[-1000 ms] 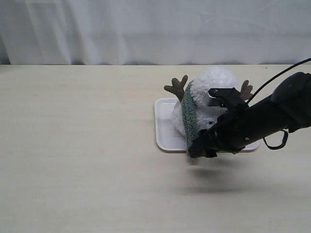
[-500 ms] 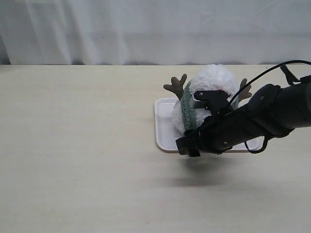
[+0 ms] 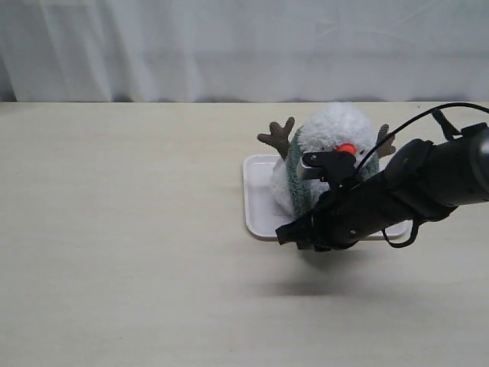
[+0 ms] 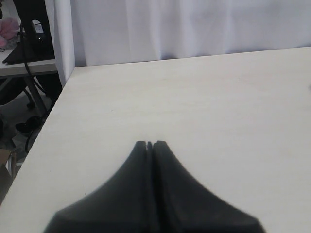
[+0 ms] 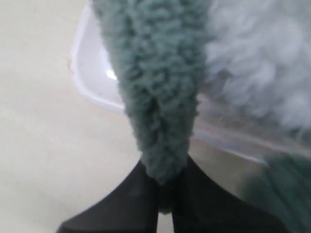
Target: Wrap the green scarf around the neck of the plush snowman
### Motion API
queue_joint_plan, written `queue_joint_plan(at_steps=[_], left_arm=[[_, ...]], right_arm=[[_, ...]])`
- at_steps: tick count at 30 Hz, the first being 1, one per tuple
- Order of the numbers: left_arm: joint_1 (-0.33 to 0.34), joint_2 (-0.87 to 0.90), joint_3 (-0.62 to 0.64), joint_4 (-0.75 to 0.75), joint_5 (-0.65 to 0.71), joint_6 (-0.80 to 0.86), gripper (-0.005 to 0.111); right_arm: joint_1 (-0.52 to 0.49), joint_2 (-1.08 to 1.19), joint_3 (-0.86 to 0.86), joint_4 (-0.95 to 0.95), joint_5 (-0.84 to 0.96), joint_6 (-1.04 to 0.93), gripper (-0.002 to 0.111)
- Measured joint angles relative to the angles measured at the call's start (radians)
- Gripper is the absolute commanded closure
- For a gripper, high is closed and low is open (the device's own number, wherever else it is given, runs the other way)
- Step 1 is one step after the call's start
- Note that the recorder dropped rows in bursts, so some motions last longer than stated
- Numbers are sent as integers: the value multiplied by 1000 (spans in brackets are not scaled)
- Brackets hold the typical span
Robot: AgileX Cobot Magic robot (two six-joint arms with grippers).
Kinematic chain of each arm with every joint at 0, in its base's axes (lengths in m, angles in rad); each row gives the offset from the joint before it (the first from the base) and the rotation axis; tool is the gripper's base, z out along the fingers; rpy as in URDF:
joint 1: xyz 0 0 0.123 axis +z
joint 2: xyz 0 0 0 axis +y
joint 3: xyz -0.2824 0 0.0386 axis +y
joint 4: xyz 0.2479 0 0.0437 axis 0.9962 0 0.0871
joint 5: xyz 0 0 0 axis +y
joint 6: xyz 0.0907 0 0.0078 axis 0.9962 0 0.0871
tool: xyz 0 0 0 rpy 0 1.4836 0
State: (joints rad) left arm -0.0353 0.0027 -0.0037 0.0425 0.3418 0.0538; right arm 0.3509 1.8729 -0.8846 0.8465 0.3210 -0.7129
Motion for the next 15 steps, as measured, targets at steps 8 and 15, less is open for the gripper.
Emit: queue_joint_plan(at_steps=[8, 15], left_arm=[[0, 0, 0, 0, 0, 0, 107], [0, 0, 0, 0, 0, 0, 107]], right_arm=[[0, -16, 0, -154, 121, 71, 104], [0, -91, 0, -492, 128, 346, 104]])
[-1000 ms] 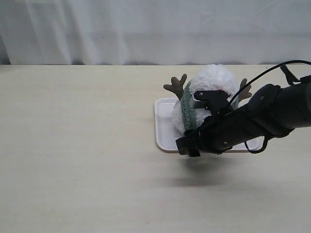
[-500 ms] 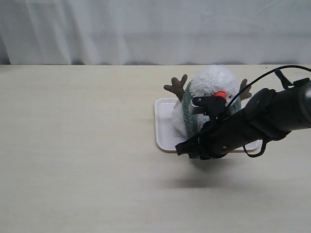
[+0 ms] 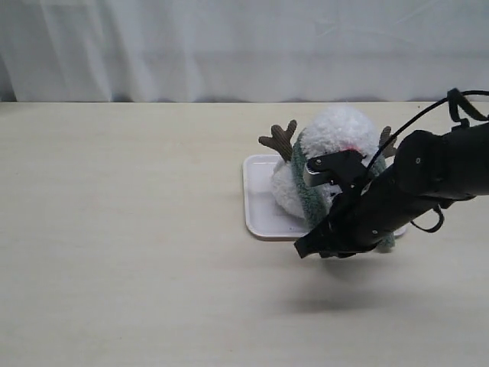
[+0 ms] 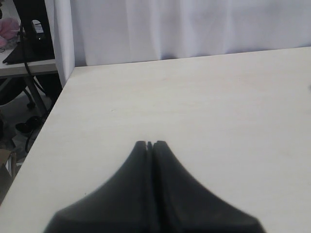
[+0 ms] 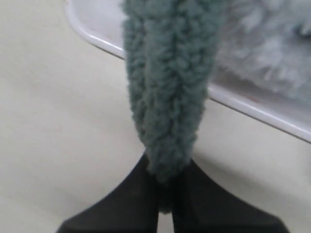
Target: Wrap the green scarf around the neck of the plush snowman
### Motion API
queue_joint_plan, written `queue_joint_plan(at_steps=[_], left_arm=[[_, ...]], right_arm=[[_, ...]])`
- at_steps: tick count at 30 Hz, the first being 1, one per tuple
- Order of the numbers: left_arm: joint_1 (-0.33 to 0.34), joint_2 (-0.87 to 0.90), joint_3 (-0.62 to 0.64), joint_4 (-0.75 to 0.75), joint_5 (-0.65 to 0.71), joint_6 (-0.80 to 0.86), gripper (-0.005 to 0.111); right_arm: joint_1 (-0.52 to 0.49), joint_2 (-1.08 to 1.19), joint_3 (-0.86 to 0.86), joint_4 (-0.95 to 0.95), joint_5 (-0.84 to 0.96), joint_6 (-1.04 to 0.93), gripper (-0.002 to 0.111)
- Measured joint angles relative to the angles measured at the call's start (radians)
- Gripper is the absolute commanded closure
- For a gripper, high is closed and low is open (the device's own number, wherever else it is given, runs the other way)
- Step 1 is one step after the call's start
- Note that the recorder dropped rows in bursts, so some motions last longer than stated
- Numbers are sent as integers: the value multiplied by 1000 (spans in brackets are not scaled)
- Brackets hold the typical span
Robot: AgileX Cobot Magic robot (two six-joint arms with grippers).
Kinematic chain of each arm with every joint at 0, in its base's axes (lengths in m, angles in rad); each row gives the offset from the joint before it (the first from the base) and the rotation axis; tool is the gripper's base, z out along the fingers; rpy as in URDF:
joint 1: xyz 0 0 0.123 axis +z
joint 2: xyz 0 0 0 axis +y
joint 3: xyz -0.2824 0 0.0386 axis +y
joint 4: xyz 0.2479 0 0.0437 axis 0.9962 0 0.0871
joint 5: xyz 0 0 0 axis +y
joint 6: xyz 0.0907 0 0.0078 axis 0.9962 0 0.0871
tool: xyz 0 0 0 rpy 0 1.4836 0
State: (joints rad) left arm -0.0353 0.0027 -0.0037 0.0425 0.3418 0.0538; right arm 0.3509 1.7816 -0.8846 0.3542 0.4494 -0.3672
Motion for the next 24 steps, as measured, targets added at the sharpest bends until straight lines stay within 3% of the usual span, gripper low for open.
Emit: queue_joint_plan(at_steps=[12, 24], left_arm=[[0, 0, 0, 0, 0, 0, 107], [0, 0, 0, 0, 0, 0, 107]], right_arm=[[0, -39, 0, -649, 22, 519, 104], [0, 8, 0, -809, 20, 646, 104]])
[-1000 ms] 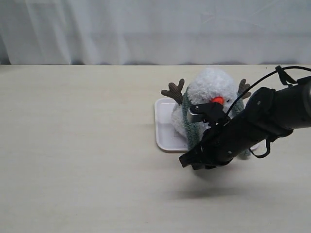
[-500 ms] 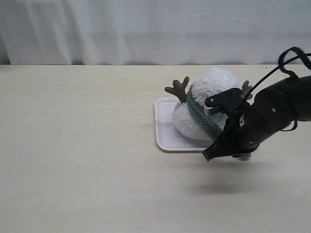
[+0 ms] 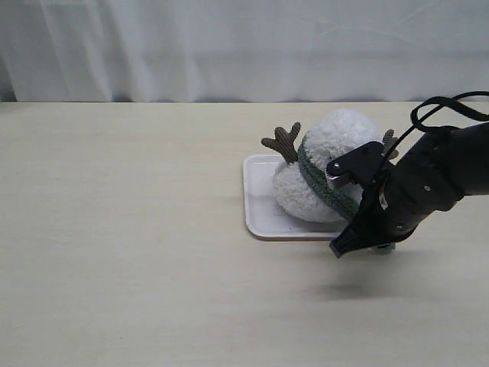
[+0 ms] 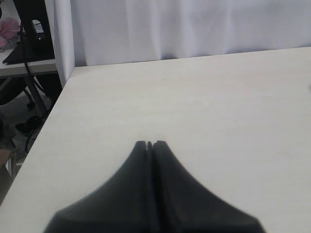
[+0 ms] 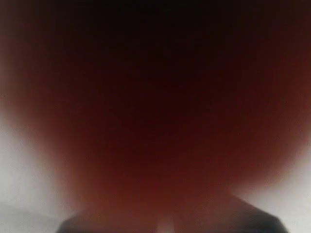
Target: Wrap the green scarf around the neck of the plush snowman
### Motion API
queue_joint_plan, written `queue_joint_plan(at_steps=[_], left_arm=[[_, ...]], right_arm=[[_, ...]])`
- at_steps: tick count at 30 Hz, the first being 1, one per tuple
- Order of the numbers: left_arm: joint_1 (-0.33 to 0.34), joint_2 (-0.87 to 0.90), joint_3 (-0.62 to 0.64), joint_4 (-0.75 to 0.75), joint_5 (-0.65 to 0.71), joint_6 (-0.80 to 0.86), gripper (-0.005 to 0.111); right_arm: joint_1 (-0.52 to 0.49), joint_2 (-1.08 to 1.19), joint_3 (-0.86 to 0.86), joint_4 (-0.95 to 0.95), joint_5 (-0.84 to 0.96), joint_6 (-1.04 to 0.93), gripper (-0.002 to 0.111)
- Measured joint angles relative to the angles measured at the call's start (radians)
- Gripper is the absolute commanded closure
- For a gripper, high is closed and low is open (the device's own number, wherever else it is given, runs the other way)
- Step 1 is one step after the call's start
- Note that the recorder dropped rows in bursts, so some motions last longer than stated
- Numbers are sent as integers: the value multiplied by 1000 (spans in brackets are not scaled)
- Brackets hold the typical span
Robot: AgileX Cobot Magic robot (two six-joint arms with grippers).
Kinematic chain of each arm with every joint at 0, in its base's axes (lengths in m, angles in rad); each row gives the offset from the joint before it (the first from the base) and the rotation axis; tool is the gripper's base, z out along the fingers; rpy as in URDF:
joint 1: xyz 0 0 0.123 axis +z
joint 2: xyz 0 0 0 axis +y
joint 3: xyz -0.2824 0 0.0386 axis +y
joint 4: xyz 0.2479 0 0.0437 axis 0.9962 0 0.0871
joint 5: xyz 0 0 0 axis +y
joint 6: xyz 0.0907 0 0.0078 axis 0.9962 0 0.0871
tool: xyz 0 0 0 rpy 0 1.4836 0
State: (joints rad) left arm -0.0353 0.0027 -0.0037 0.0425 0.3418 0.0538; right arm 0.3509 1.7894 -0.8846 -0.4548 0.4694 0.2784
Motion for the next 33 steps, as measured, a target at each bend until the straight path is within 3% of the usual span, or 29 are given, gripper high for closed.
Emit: queue_joint_plan(at_steps=[6, 18, 28, 33], left_arm=[[0, 0, 0, 0, 0, 0, 107], [0, 0, 0, 0, 0, 0, 107], [0, 0, 0, 0, 0, 0, 107], [0, 0, 0, 0, 0, 0, 107]], right_arm=[[0, 13, 0, -1, -9, 2, 102], [0, -10, 0, 34, 61, 6, 57], [0, -105, 0, 53, 127, 37, 54], [-29, -108, 4, -30, 74, 205, 54]])
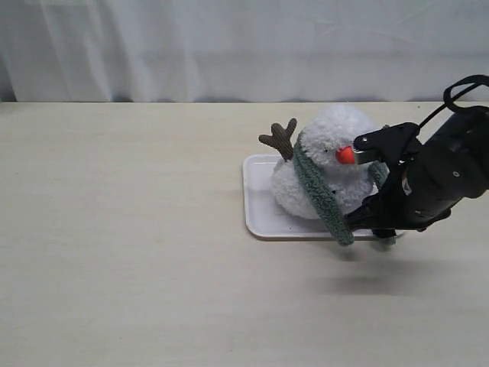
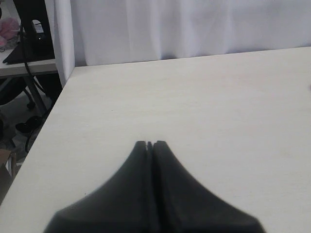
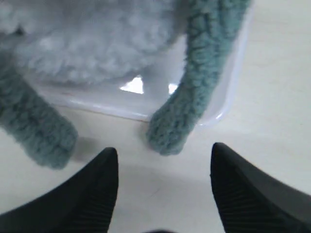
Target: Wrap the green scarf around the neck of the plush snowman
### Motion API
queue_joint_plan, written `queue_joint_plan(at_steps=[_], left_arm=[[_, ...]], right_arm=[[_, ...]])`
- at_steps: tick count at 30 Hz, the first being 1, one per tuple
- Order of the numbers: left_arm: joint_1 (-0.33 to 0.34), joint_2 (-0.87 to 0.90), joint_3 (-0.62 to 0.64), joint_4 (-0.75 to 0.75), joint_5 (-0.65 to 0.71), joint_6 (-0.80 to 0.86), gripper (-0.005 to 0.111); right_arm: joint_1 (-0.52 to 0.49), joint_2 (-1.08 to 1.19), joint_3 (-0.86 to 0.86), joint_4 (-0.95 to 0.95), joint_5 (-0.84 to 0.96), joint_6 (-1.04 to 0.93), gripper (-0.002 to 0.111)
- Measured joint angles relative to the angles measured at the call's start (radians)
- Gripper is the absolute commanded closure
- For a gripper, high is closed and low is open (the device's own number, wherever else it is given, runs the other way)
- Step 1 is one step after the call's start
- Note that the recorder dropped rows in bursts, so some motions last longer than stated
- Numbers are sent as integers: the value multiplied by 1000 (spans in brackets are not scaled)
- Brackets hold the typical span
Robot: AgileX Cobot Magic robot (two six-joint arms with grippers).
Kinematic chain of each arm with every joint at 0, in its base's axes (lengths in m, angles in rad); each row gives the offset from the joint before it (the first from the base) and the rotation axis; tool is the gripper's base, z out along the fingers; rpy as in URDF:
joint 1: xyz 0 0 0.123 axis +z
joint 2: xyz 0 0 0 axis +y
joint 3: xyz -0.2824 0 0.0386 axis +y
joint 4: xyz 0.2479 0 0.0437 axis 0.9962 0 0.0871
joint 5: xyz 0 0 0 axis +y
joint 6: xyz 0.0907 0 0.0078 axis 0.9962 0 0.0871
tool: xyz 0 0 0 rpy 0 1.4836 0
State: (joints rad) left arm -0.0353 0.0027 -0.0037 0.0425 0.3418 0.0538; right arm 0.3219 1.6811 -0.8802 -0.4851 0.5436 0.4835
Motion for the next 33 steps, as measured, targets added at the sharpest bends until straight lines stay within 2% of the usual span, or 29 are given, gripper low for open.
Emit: queue_joint_plan(at_steps=[6, 8, 10, 12, 17, 19, 21, 27, 33], left_arm=[[0, 0, 0, 0, 0, 0, 107], [0, 0, 0, 0, 0, 0, 107], [0, 0, 0, 0, 0, 0, 107], [0, 0, 0, 0, 0, 0, 107], [0, 0, 0, 0, 0, 0, 107], [0, 0, 0, 0, 0, 0, 107], [0, 0, 0, 0, 0, 0, 107], [0, 0, 0, 0, 0, 0, 107], [0, 0, 0, 0, 0, 0, 107]], right_arm=[[-40, 41, 36, -39, -115, 87, 54], [-40, 75, 44, -39, -194, 96, 58], [-40, 108, 44, -43, -237, 101, 67], [-40, 132, 30, -64, -231, 103, 72], [-40, 144, -13, -109, -160, 159, 72], [-40, 144, -13, -159, -160, 226, 85], [-40, 144, -13, -174, -158, 247, 104], [-40, 144, -13, -126, -156, 209, 104], [-40, 67, -13, 105, -150, -5, 104]])
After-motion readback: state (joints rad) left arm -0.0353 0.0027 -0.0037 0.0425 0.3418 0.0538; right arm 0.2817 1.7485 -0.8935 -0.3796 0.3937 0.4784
